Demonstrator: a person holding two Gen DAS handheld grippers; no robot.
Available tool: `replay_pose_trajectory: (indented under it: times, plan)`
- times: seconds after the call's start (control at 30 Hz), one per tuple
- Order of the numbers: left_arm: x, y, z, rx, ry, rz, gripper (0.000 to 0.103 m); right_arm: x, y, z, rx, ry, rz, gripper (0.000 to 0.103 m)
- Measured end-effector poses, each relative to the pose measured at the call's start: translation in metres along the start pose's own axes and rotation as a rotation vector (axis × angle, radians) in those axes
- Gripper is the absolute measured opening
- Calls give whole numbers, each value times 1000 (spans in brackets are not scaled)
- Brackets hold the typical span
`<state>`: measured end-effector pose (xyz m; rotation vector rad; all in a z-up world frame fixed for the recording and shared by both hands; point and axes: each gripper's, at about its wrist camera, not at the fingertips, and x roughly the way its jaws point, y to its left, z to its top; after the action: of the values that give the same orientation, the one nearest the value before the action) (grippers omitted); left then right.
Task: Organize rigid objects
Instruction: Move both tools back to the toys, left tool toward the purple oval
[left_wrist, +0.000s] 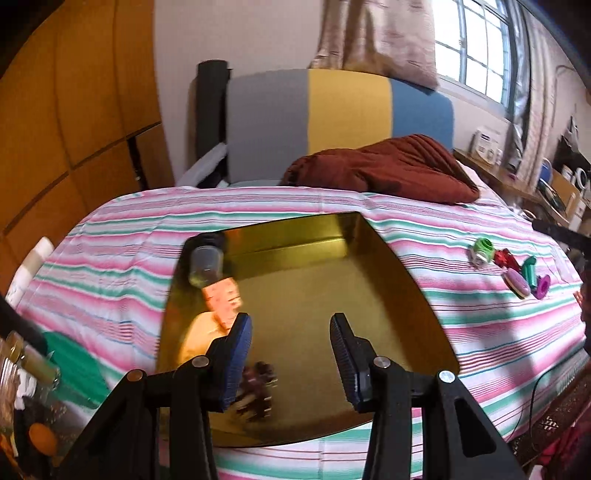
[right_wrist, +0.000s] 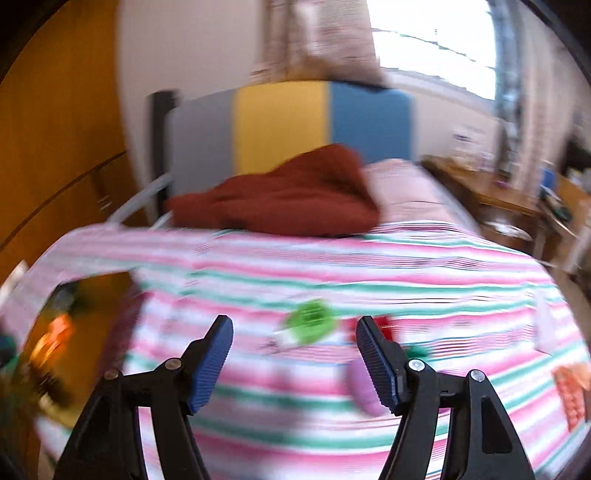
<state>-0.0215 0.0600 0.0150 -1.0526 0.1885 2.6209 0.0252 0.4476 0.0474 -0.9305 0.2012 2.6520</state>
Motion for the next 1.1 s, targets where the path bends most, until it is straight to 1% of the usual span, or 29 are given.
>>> replay_pose_trajectory:
  times: [0.1,0.23,0.27,0.3,0.33,0.37,0.4,0.47,0.57,0.67,0.83,0.9,1.03,1.1]
  plan:
    - [3,-18,4,34,0,-23,44,11,-50,0,119,-10,-118,70]
    - [5,-45,10,83,-3,-61,44,19,-99,-16,259,-27,-219,70]
    - [6,-49,12,88,1,-79,44,23,-112,-20,325,10,-231,70]
    - [6,-54,12,91,4,-96,44,22,-124,-23,407,9,-201,70]
    - [8,-60,12,92,9,-110,44,20,-132,-24,442,-5,-191,70]
    - [11,-65,14,92,21,-130,44,20,-138,-24,465,-10,-203,70]
    - [14,-71,15,91,34,-150,44,21,-144,-25,494,1,-211,70]
    - [19,-82,17,90,59,-190,44,24,-153,-28,545,13,-196,70]
    - [24,-102,18,126,76,-227,44,24,-159,-31,572,31,-244,70]
    - [27,-125,19,158,92,-279,44,24,-164,-34,611,40,-253,70]
    - [35,-161,21,205,126,-340,44,23,-177,-45,682,40,-269,70]
    - [42,-177,23,204,159,-395,44,21,-180,-47,701,40,-269,70]
    - [63,-212,22,216,226,-471,44,24,-180,-48,708,52,-252,70]
    - [78,-233,24,202,285,-515,44,26,-178,-48,704,65,-244,70]
